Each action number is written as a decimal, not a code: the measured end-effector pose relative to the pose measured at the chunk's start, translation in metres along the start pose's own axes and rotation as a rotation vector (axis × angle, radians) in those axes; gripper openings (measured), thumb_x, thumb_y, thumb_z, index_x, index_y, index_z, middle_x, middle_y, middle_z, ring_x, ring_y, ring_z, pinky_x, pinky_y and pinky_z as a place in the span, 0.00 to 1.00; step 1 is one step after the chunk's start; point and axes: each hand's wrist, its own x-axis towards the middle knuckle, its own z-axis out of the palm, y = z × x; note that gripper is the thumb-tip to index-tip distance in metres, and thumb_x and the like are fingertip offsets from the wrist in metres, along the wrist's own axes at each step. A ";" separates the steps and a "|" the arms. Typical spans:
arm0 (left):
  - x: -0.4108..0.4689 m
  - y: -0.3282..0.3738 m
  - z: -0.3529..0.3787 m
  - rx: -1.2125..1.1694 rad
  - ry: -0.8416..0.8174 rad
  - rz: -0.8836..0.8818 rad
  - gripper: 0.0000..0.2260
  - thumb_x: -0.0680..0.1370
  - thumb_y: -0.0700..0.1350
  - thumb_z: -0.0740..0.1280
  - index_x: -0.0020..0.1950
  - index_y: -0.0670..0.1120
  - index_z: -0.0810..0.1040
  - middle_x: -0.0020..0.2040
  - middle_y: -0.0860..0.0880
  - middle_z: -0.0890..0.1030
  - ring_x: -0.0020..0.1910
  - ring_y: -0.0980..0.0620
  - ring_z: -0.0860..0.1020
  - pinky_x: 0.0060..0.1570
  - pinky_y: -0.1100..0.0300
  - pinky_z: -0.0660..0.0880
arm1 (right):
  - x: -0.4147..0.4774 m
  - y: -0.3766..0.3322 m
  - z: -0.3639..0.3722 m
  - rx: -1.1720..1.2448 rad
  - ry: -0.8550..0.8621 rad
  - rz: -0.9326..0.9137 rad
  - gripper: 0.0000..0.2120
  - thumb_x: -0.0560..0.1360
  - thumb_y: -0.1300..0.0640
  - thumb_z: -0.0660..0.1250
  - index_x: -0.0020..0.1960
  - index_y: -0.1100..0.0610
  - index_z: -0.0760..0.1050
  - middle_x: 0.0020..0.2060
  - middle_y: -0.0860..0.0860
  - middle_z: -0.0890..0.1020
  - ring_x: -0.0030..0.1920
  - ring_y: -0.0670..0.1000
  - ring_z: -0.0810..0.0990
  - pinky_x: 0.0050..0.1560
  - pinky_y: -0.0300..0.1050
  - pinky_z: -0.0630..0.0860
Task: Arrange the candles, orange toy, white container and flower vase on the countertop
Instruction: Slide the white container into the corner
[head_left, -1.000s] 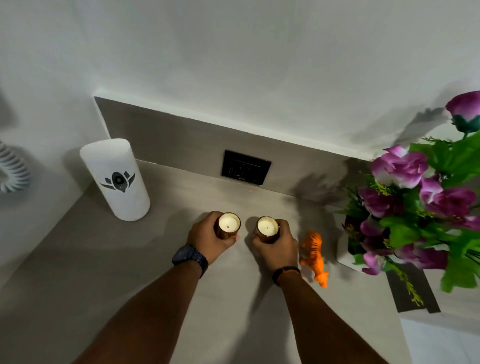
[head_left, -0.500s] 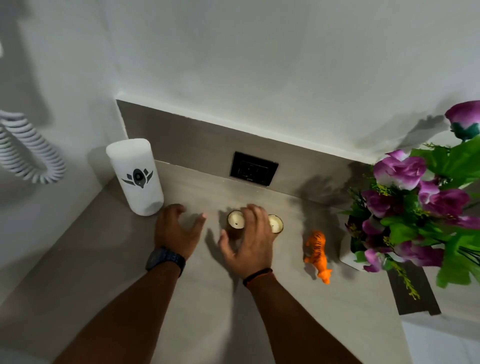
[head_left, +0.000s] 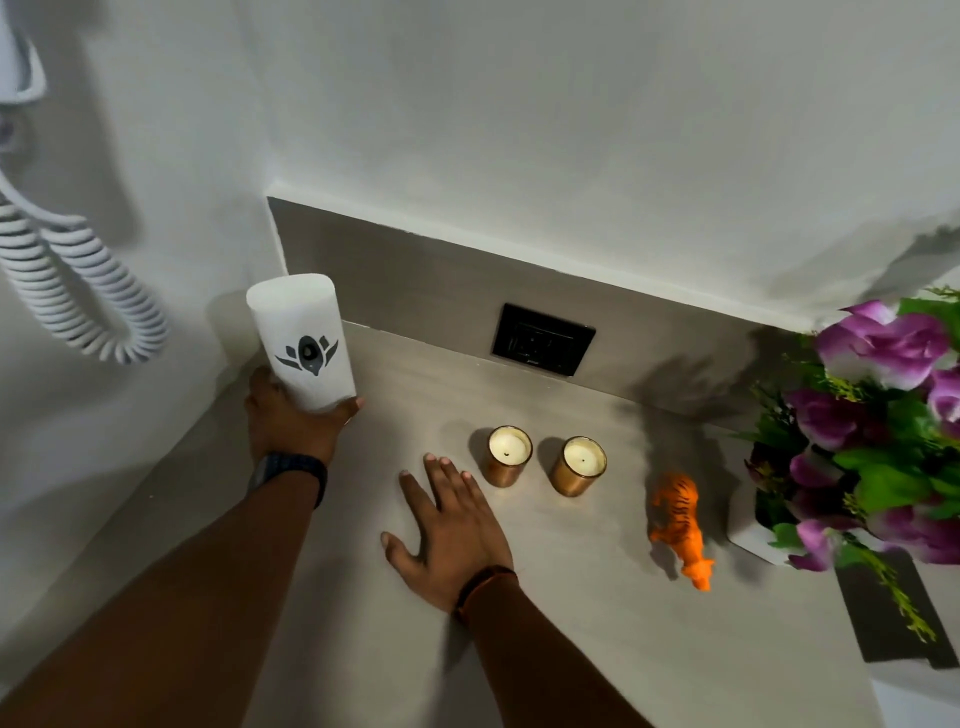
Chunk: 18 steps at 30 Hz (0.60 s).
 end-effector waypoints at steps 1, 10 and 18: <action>0.004 0.000 0.003 -0.016 -0.015 0.004 0.48 0.54 0.54 0.83 0.68 0.47 0.65 0.64 0.43 0.73 0.62 0.40 0.73 0.60 0.42 0.73 | 0.002 0.000 0.000 -0.001 0.000 0.002 0.35 0.75 0.32 0.48 0.77 0.45 0.47 0.79 0.52 0.50 0.78 0.50 0.43 0.74 0.48 0.35; 0.056 0.019 0.021 -0.049 -0.016 -0.005 0.40 0.60 0.47 0.82 0.64 0.44 0.63 0.63 0.42 0.75 0.59 0.39 0.75 0.54 0.50 0.71 | 0.014 0.000 0.002 0.009 0.020 0.012 0.34 0.75 0.33 0.49 0.77 0.45 0.49 0.79 0.52 0.52 0.78 0.50 0.44 0.75 0.52 0.38; 0.100 0.037 0.031 0.059 -0.088 0.050 0.40 0.59 0.47 0.83 0.66 0.39 0.69 0.65 0.39 0.74 0.64 0.41 0.72 0.63 0.44 0.70 | 0.014 0.000 0.001 0.029 -0.009 0.023 0.34 0.75 0.33 0.49 0.77 0.44 0.47 0.79 0.50 0.48 0.77 0.48 0.39 0.75 0.52 0.37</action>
